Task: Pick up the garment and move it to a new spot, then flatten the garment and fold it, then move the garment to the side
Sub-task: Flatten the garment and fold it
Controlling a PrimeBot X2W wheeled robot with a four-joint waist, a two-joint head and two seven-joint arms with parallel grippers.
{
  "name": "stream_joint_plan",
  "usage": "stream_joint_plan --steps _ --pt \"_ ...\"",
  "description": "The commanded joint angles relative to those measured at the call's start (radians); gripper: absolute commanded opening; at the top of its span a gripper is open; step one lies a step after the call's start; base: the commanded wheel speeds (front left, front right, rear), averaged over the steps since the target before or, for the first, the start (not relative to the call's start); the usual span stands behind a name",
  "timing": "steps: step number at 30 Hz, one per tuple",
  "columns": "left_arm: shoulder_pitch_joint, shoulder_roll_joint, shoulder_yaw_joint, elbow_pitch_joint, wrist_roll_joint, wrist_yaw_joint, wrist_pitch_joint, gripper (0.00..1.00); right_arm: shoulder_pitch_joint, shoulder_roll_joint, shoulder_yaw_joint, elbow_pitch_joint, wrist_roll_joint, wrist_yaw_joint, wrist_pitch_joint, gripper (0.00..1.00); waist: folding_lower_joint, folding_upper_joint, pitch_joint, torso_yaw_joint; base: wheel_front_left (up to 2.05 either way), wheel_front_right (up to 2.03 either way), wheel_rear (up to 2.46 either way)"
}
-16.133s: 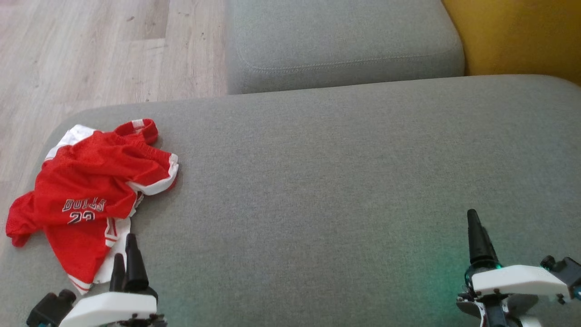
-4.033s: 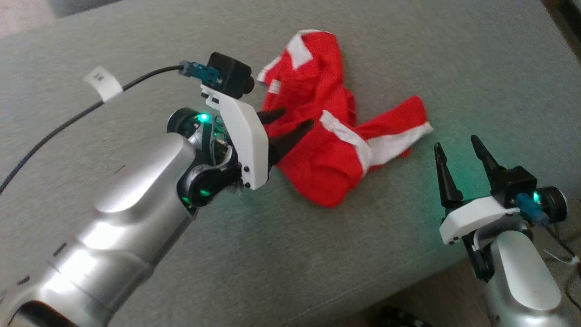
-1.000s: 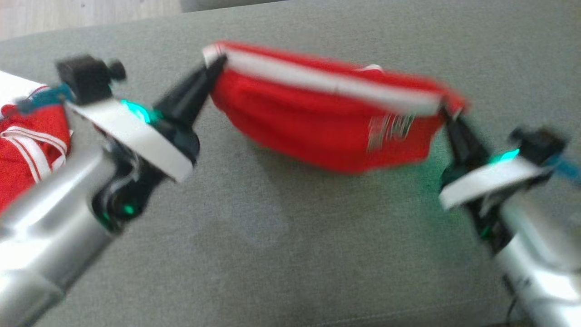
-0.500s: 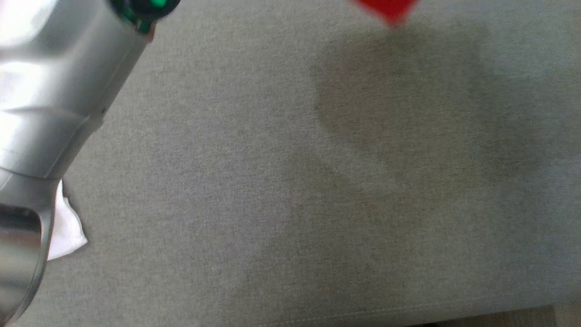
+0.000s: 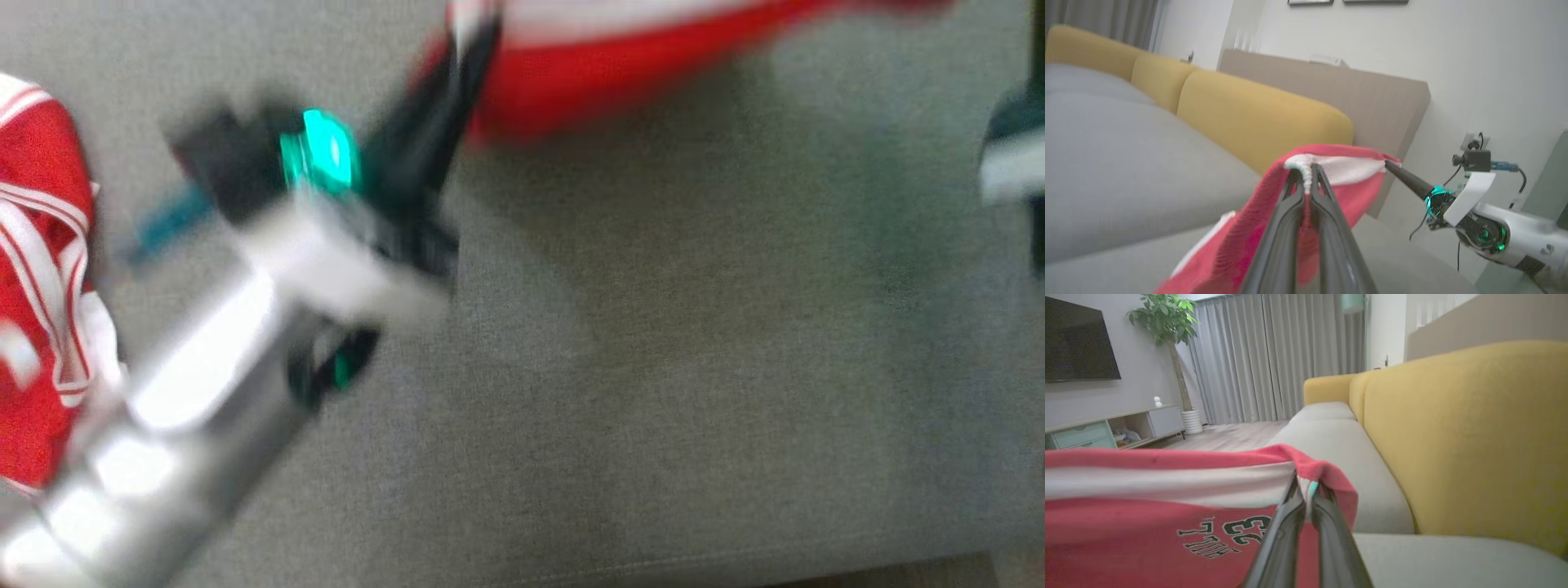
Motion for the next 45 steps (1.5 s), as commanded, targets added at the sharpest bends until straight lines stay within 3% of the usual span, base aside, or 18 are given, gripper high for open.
stream_joint_plan --steps 1,11,18,23,32,43,44,45 --pt "0.044 0.038 0.037 -0.04 0.024 -0.006 -0.004 0.0 0.079 -0.01 -0.02 -0.047 0.008 0.007 -0.01 0.0 -0.0001 0.0 -0.035 -0.001 0.0 0.0 0.0" --pt "0.568 0.034 0.078 -0.106 0.069 0.005 -0.004 0.0 0.644 0.063 -0.196 -0.264 -0.025 0.007 0.049 0.0 -0.0001 0.0 -0.135 -0.015 0.0 0.0 0.0" --pt "0.688 0.014 0.11 -0.201 0.063 0.029 -0.004 0.0 0.766 0.114 -0.288 -0.437 -0.069 0.007 0.158 0.0 -0.0001 0.0 -0.132 -0.002 0.0 0.0 0.0" --pt "0.634 -0.079 0.15 -0.185 0.029 0.019 -0.004 0.0 0.663 0.108 -0.286 -0.447 -0.061 0.007 0.266 0.0 -0.0001 0.0 -0.094 0.052 0.0 0.0 0.0" --pt "0.429 -0.296 0.191 0.073 0.013 0.002 -0.004 0.0 0.302 -0.014 -0.149 -0.204 -0.031 0.007 0.375 0.0 -0.0001 0.0 -0.007 0.187 0.0 0.0 0.0" --pt "0.277 -0.345 0.203 0.208 -0.023 -0.005 -0.004 0.0 0.006 -0.073 0.069 0.055 0.046 0.007 0.36 0.0 -0.0001 0.0 0.081 0.248 0.0 0.0 0.0" --pt "0.268 -0.345 0.2 0.214 -0.026 -0.006 -0.004 0.18 -0.011 -0.072 0.083 0.077 0.055 0.007 0.355 0.18 -0.0001 0.0 0.087 0.25 0.0 0.0 0.0" --pt "0.26 -0.346 0.199 0.223 -0.027 -0.006 -0.004 0.71 -0.026 -0.069 0.092 0.101 0.067 0.007 0.353 0.71 -0.0001 0.0 0.093 0.252 0.0 0.0 0.0"
